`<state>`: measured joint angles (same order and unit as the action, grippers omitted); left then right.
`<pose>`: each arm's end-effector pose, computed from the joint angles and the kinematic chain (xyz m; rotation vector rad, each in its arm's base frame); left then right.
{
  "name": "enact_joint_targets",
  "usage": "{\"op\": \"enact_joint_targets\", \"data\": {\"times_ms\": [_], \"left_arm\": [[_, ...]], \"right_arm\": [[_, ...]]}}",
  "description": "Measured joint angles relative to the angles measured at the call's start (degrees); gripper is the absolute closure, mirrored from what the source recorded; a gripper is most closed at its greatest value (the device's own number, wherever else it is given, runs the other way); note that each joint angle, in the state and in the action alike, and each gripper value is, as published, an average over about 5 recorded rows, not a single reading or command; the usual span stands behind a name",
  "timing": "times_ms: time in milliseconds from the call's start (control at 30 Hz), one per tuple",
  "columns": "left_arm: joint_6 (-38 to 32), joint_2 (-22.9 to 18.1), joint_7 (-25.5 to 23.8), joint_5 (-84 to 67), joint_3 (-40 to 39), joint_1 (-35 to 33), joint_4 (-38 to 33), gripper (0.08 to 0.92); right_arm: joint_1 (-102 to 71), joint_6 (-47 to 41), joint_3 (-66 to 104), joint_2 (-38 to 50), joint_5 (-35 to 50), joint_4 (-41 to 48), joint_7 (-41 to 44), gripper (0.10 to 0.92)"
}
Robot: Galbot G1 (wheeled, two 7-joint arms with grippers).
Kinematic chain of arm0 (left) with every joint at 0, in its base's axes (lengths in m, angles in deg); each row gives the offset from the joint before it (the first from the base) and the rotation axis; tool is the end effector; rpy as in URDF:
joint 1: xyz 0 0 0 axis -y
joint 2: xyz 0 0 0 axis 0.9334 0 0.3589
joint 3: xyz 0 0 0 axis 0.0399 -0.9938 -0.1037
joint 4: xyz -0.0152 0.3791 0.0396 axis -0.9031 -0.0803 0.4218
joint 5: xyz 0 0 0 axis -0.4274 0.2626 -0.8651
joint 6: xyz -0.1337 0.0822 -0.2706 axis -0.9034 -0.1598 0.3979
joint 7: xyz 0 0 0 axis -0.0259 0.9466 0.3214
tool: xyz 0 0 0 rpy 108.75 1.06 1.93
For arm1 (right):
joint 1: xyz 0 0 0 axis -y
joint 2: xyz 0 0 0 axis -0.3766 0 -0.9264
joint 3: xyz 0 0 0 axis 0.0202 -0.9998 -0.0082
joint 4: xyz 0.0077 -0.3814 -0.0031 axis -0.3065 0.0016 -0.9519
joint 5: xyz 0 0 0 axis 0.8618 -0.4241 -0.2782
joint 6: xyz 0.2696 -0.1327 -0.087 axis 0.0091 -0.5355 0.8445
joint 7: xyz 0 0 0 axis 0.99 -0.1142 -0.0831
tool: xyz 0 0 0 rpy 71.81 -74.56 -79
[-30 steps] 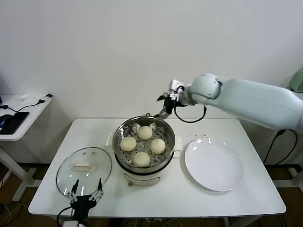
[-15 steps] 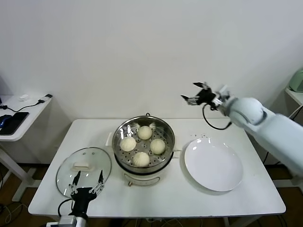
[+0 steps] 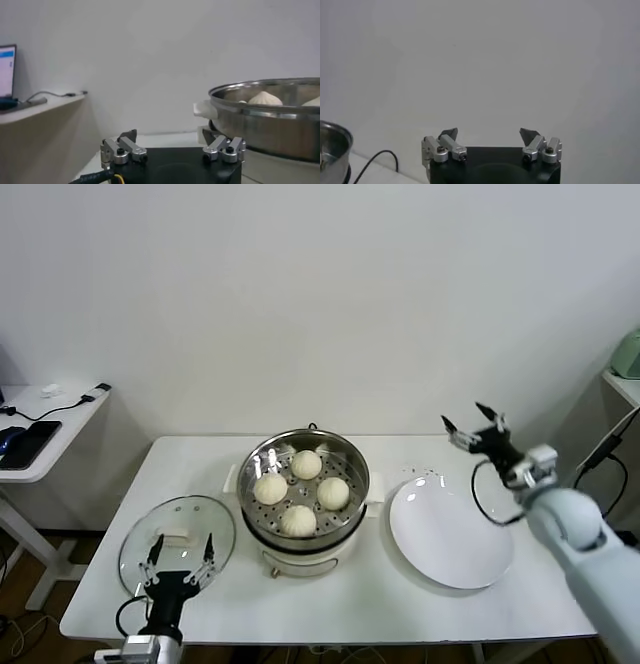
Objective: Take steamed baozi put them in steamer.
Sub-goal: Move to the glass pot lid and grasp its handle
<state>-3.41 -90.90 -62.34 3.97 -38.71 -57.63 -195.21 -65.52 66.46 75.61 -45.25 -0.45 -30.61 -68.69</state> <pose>0.0814 0.0479 -0.3600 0.1382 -3.0358 -0.1798 0.3191 -0.2069 -0.2846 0.3837 -3.0717 0.2069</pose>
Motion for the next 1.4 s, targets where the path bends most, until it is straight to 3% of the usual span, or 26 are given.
{"op": "enact_joint_targets", "data": {"times_ms": [267, 633, 1000, 1400], "left_arm": [[-1.4, 1.37, 1.55, 5.1, 0.98, 0.0, 0.95, 0.177], [-4.89, 3.18, 10.21, 29.06, 3.82, 0.74, 5.08, 0.177], [-3.57, 8.6, 17.34, 56.49, 4.62, 3.7, 14.55, 0.177], [-3.65, 12.16, 19.22, 67.78, 3.61, 9.61, 25.27, 0.177]], "right_arm": [[-12.7, 7.69, 6.97, -9.57, -3.04, 0.15, 1.46, 0.203], [-21.98, 14.03, 9.85, -19.95, -6.64, 2.13, 1.74, 0.203], [-24.67, 15.55, 10.53, -24.84, -9.56, 3.35, 1.02, 0.203], [-25.14, 15.09, 11.23, -26.88, -11.48, 2.07, 0.21, 0.203]]}}
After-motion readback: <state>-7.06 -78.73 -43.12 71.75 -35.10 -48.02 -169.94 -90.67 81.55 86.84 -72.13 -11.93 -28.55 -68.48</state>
